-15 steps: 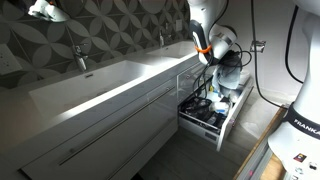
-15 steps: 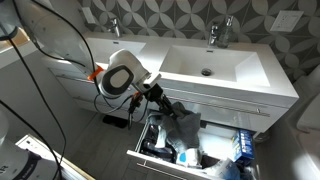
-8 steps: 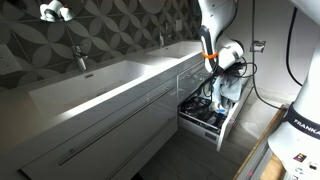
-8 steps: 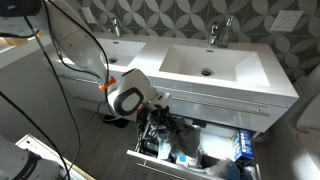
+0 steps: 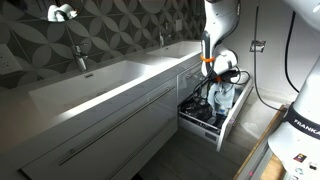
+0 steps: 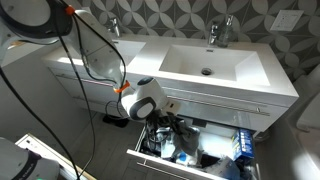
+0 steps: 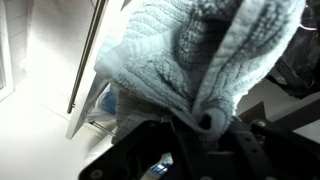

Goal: Put the blue towel in the open drawer

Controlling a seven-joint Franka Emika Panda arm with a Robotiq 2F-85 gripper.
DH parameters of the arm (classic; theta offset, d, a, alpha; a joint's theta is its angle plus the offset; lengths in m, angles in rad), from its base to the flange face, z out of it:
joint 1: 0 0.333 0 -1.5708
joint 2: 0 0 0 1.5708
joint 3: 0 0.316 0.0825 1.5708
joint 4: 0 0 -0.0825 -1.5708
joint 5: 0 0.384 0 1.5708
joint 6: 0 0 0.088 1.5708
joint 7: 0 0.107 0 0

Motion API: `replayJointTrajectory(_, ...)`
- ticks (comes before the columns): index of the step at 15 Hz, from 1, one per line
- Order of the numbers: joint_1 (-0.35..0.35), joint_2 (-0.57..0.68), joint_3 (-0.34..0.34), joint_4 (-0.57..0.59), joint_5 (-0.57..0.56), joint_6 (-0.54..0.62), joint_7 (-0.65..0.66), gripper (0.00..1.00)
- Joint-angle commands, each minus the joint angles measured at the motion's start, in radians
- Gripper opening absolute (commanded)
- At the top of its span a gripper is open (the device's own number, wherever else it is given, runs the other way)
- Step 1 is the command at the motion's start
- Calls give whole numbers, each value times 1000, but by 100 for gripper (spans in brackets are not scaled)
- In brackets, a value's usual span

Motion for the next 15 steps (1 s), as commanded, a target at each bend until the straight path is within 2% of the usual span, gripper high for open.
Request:
replayJointTrajectory(1,-63,131,40,189,30,-96,-26,6)
replayJointTrajectory(3,-74,198,37,282,34,-151,0,6)
replayJointTrajectory(4,-46,129,29,176,25,-110,-16,25)
replayJointTrajectory(7,-59,191,29,254,27,-135,-6,25)
replayJointTrajectory(11,-59,199,29,263,28,-136,-5,25)
replayJointTrajectory(12,-54,217,23,280,19,-150,-10,6)
replayJointTrajectory(15,-82,279,50,352,16,-176,-17,6)
